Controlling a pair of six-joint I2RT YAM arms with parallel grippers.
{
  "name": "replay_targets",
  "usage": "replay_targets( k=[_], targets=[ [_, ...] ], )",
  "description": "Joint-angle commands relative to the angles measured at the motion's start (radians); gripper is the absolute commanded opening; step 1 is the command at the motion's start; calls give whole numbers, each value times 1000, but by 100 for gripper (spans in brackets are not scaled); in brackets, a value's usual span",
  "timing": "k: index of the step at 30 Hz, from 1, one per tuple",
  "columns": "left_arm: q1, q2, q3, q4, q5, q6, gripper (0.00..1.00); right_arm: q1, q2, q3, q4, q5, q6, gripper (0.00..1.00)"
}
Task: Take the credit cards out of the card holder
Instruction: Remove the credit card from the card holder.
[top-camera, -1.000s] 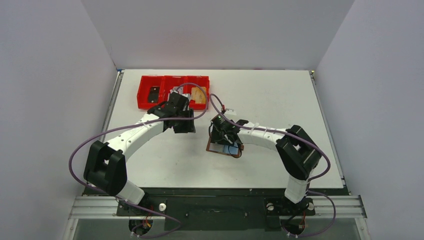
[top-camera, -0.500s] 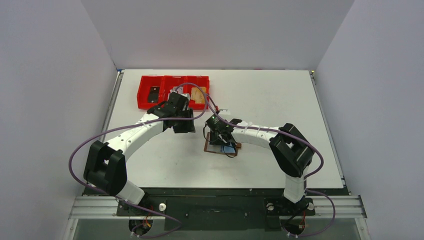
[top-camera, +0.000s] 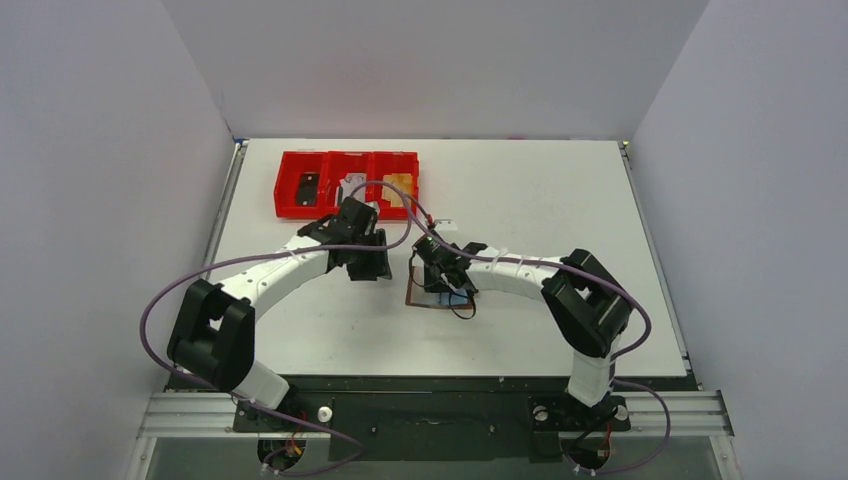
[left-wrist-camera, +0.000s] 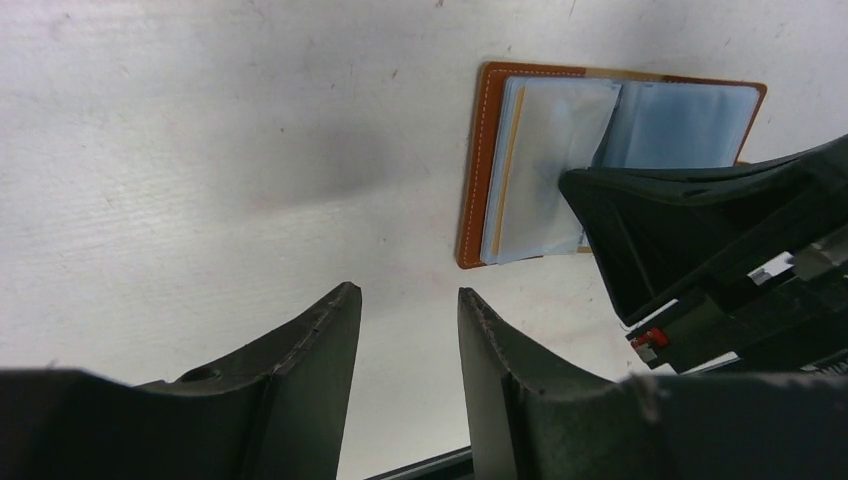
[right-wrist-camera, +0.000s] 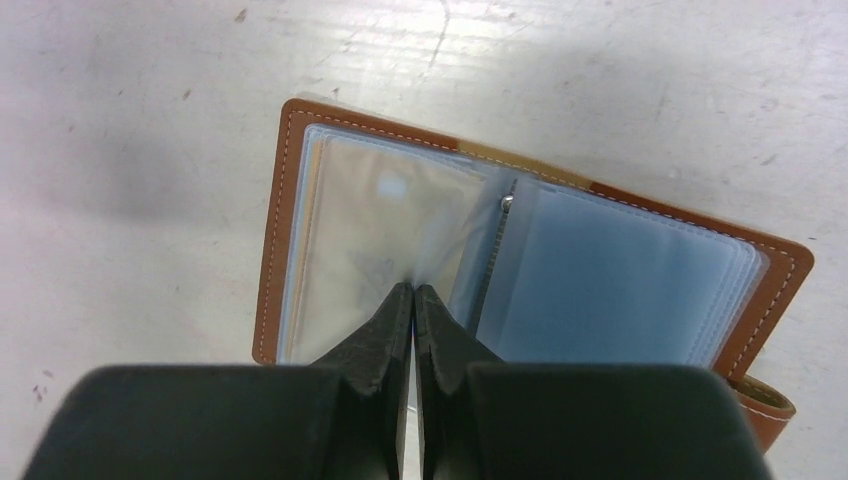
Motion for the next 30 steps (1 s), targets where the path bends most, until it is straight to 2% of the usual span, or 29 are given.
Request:
replay_targets(
  k=[1,7,15,19,25,30],
  targets=[
    [-2,-6,-50,96,76,-55,38,11,-34,-95,77,-155,-43,0],
    [-18,-5,-128,155,132,-111,38,-1,-66,-162,192,-283,-36,0],
    [-41,16,-171,227,183,-168,30,-79,-87,-290,388,-457,58,0],
    [-42,37,-174,248,193,-179,24,-102,-81,-330,453,-505,83,0],
    [-46,70,-168,263,196,-185,10,-140,-67,-380,534,-561,120,0],
    [-47,78,-163,263,179,-188,7,-160,-48,-395,541,-569,132,0]
  ],
)
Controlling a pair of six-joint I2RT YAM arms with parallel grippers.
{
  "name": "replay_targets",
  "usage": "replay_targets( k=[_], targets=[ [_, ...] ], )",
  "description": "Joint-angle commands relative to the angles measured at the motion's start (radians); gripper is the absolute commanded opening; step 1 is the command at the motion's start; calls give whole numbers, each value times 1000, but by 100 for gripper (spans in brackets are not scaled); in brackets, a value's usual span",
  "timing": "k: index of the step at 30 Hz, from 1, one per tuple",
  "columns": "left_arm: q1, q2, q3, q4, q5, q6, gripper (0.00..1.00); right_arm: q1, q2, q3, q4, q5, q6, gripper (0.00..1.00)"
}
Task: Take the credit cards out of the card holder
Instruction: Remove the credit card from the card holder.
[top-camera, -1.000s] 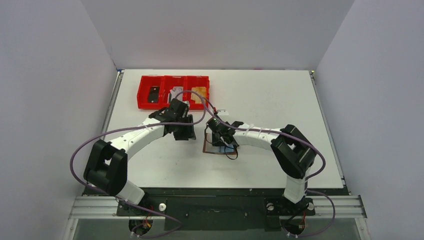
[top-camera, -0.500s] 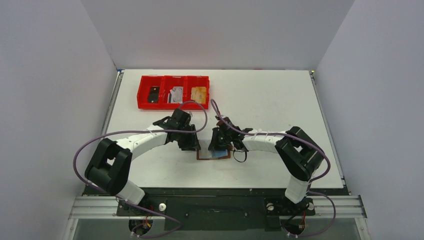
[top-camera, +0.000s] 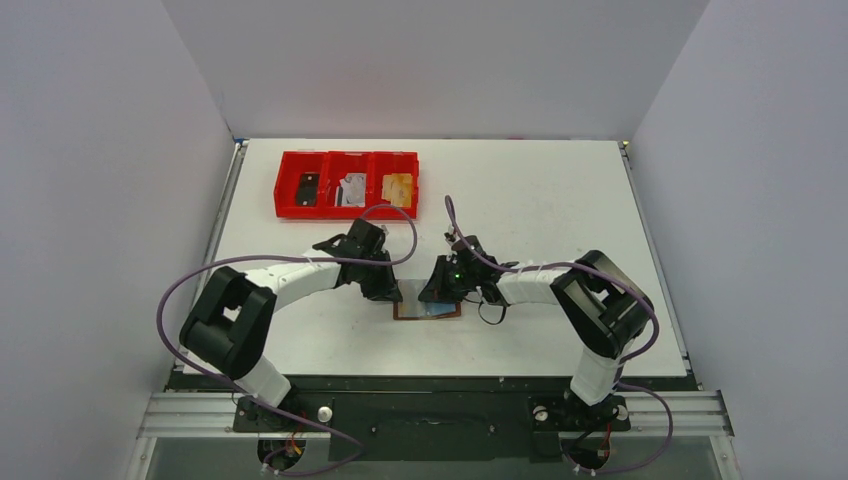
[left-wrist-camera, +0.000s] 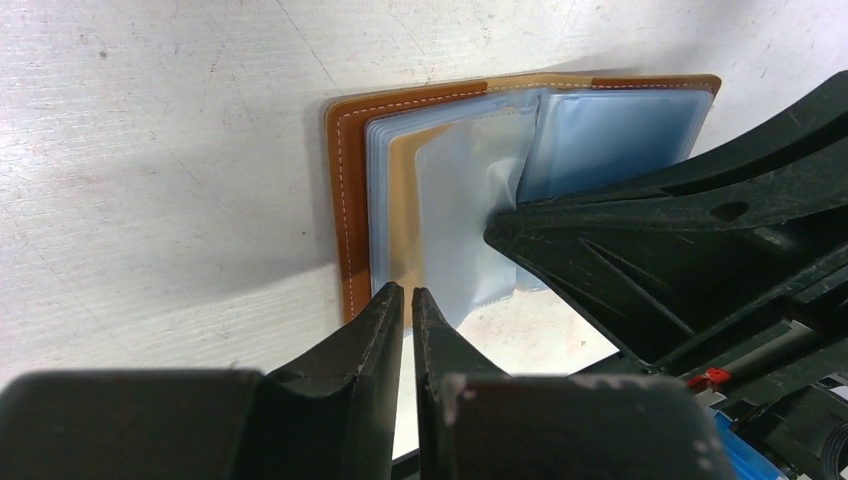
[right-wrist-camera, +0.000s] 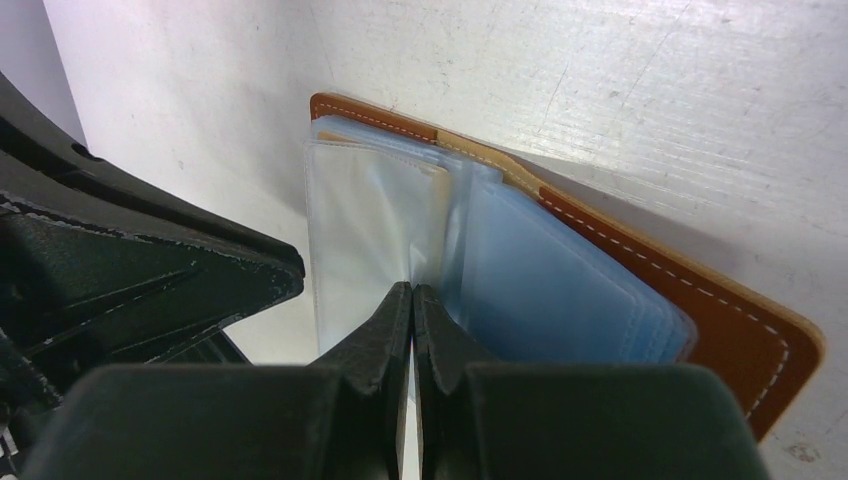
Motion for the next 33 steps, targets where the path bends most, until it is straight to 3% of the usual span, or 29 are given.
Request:
replay_targets(
  k=[1,6,21,27,33],
  targets=[
    [-8,4,15,41,-4,-11,6,-14,37,-34,-22,-8,3,0],
    [-12,22,27,28,-26,-1,0,-16,46,-43,-8,-13,11,0],
    [-62,74,77,21,-59,11,0,-18,29,-34,-32,13,-1,1],
    [-64,85,80,20,-79,2,0,-15,-35,22,-127,51,-20,32],
    [-64,98,79,12,-88,-2,0,-13,-135,87,-269,120,-49,47]
  ],
)
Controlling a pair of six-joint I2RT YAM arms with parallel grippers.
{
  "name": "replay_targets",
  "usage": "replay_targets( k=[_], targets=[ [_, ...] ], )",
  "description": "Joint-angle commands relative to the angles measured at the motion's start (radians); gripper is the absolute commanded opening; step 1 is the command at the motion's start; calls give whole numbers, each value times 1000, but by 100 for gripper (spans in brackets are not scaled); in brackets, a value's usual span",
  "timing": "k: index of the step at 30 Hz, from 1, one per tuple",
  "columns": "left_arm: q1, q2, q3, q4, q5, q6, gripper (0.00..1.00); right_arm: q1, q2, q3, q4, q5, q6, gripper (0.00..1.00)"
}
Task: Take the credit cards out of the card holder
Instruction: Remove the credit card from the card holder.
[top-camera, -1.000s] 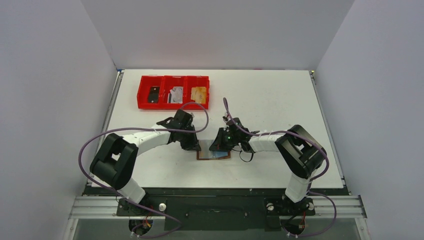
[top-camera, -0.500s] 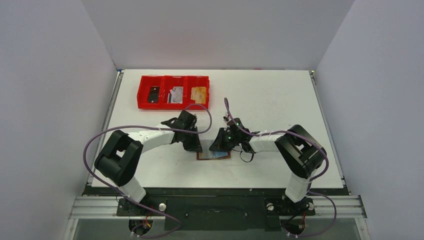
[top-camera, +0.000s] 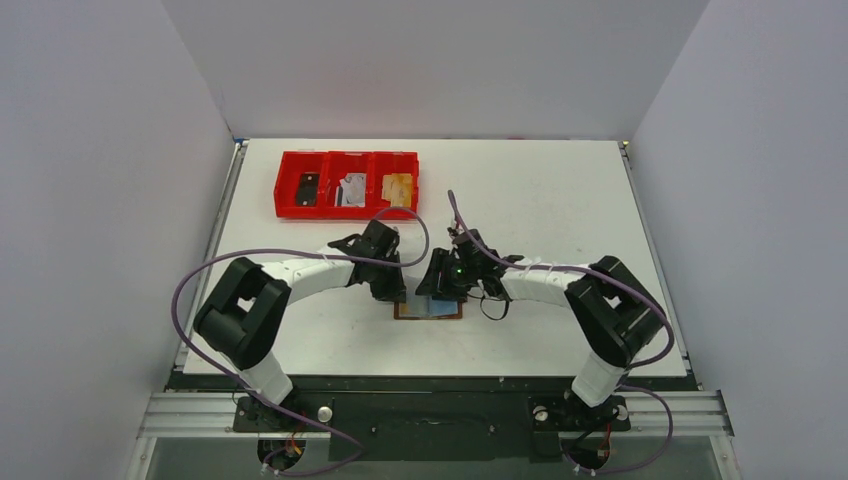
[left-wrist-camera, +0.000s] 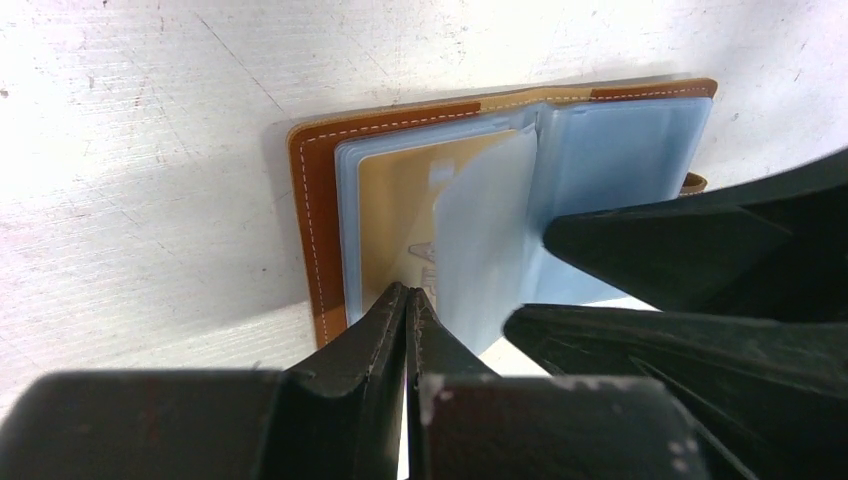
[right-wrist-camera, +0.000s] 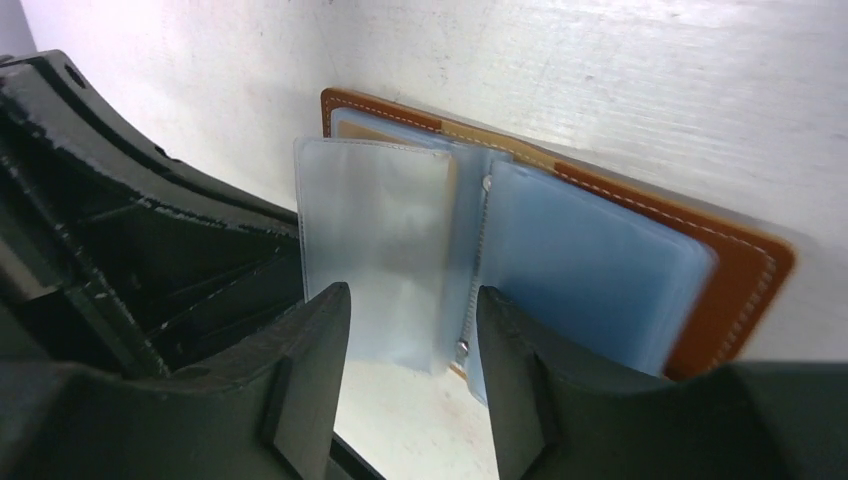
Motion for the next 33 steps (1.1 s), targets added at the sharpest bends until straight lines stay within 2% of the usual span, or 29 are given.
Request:
replay_targets(
  k=[1,8,18,33],
  targets=[
    [-3,18,26,10,-34,3,0,2,-105,61,-164,114,-56,47],
    [-7,8,27,24,-24,5,0,1,-191,71,-234,169,-56,48],
    [-67,22,136,4,-26,25,0,-5,-303,73,-354,330,-73,48],
    [-138,196,264,25,-9,7,0,-23,-409,6,-423,472,-39,49]
  ],
)
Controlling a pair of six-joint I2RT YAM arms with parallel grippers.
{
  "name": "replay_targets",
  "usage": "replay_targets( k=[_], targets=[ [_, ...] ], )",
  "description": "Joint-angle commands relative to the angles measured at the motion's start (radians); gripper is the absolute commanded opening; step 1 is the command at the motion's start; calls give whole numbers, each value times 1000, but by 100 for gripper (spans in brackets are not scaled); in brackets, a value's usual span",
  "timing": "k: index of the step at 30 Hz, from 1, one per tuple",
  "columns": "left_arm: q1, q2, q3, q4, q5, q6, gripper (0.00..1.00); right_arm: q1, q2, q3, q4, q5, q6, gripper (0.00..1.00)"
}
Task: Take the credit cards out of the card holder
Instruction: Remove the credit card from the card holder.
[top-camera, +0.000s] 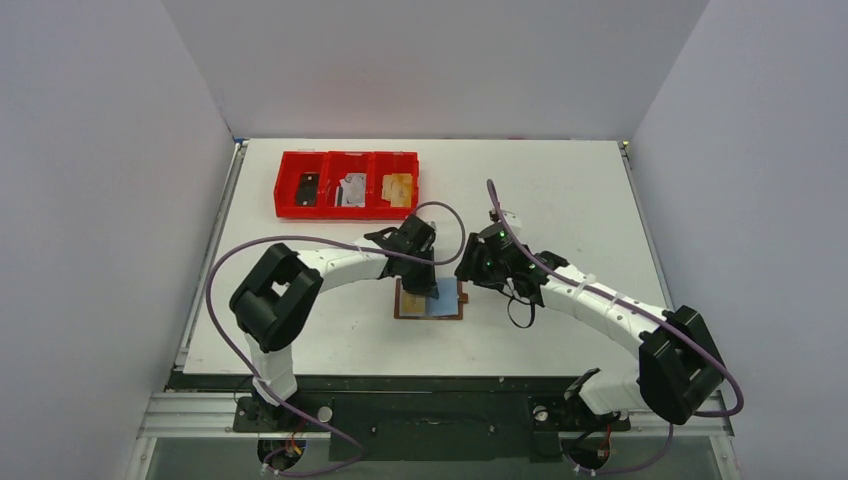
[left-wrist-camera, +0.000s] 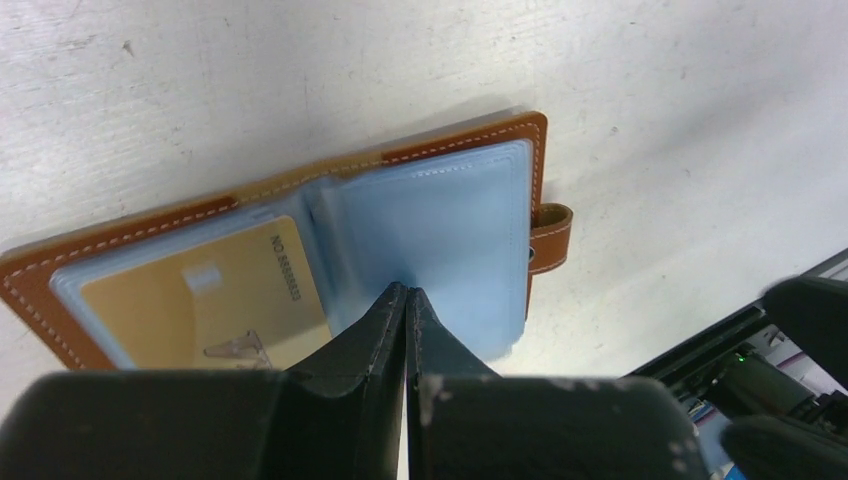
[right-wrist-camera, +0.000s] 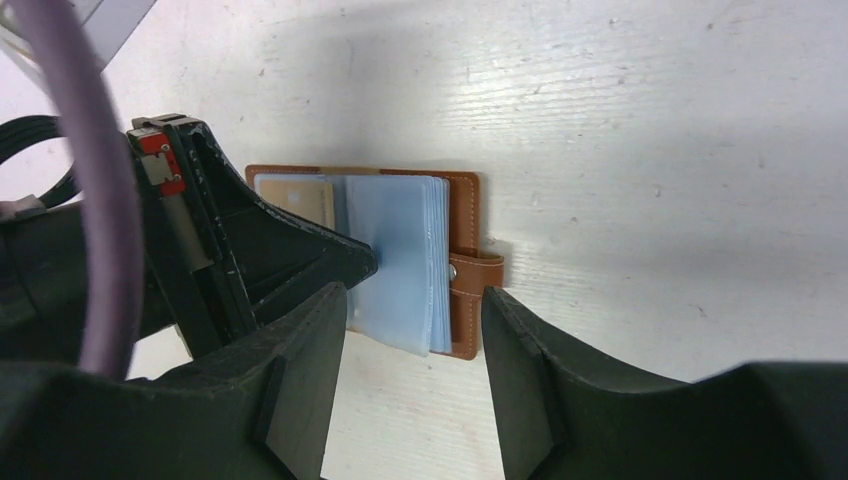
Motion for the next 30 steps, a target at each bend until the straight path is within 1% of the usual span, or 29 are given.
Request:
replay_targets(
  k=[1,6,16,25,29,30],
  targets=[
    [-9,41,46,29,6,-4,0,-9,-48,-23,-16,74,17,49],
    [-10,29,57,13,-8,9,0,-9,-45,-20,-21,74,16,49],
    [14,-77,65,-53,-59,41,0,5,-7,29,-20,48,12,49],
    [108,-209,-30,-91,-82,61,0,72,68,98,-9,39,18,48],
    [138,-252,-88,-98,-90,75,0,88,134,133,15,2,22,48],
    [141,-259,-96,-99,-91,77,0,89,145,140,30,-28,24,48]
  ],
)
